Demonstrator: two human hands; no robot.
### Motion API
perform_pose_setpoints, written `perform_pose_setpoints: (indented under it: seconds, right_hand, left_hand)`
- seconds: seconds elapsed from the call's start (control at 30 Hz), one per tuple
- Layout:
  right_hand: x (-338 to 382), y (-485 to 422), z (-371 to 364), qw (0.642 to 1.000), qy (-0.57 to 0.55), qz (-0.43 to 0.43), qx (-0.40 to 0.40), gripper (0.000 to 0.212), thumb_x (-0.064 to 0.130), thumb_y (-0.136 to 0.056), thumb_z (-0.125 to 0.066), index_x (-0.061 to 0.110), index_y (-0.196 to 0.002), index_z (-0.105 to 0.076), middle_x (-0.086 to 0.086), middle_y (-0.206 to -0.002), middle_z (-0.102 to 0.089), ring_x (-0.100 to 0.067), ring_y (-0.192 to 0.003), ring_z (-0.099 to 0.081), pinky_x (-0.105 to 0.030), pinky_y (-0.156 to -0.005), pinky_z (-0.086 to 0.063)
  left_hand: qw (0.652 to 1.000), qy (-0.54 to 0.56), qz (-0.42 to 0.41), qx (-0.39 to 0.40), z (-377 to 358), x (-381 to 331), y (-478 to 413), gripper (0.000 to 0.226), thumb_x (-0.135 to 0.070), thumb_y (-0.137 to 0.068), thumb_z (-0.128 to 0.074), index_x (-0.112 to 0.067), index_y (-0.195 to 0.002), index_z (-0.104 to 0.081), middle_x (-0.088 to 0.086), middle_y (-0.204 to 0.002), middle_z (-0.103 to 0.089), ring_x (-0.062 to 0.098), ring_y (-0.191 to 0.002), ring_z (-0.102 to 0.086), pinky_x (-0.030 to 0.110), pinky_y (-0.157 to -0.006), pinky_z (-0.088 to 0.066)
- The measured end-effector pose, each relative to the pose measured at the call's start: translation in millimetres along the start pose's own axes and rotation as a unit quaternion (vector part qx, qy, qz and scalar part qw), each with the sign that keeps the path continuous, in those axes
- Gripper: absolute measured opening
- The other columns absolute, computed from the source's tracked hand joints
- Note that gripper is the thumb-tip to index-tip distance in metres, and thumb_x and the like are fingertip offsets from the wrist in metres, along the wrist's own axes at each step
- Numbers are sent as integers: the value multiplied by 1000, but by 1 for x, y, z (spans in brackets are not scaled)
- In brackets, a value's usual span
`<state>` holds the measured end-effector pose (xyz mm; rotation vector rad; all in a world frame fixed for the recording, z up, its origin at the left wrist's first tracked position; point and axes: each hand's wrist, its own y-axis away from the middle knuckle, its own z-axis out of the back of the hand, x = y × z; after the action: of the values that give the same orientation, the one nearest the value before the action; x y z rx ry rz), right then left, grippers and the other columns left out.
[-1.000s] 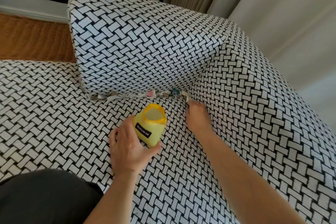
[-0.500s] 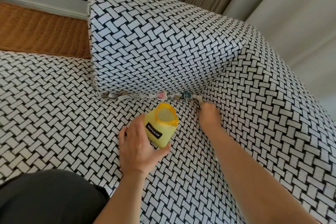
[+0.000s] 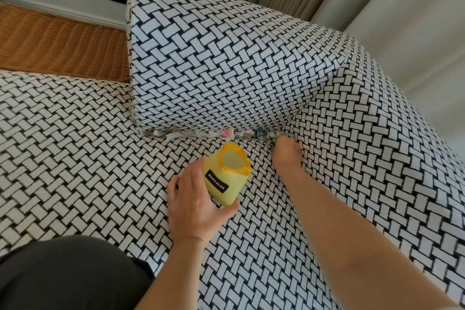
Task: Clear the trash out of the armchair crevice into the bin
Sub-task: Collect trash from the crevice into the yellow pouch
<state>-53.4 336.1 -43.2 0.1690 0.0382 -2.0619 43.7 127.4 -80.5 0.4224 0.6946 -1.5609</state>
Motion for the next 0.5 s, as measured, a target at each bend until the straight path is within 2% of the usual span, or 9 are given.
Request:
perform_pose_setpoints:
  seconds: [0.13,0.23,0.33,0.4,0.5]
  right_hand:
    - [-1,2,-6,999,-23,2,-26,20,2,-92,-47,2,-108,-60,-16,-98,-66,-29,-91,-62,-34,-70,-50]
    - [-7,7,-9,992,-84,27,-88,24,3,-91,-48,5,-112,-61,-14,-92,-68,-28,-83,-64,-32,-66,-50]
    - [-12,16,-6,976,-170,43,-127,18,6,-92,-51,3,-103,-64,-14,-86,-68,-26,-74,-63,-32,-62,-53]
    - [-14,27,-1,962,-241,23,-130,15,9,-92,-53,5,-97,-66,-10,-82,-67,-20,-67,-60,-26,-57,-48]
    - [-15,46,12,923,-366,-24,-115,13,7,-90,-56,10,-97,-66,0,-85,-64,-8,-68,-55,-14,-59,-44]
  left_hand:
    - [1000,-1,3,4,0,1,-1,99,-70,-51,-63,-15,-130,-39,-2,-127,-52,17,-118,-49,42,-106,-32]
    - [1000,-3,3,7,-1,2,-1,99,-70,-51,-63,-17,-131,-38,-2,-127,-52,16,-118,-49,41,-106,-32]
    - [1000,-7,2,9,-2,2,-1,100,-69,-49,-66,-18,-130,-37,-2,-127,-52,16,-118,-50,41,-106,-31]
    - [1000,-9,3,9,-2,1,0,101,-68,-48,-68,-18,-130,-36,-2,-127,-52,16,-118,-49,40,-107,-30]
    - [1000,-10,4,7,-1,0,0,101,-68,-49,-67,-19,-131,-35,-2,-128,-51,16,-118,-49,42,-106,-32]
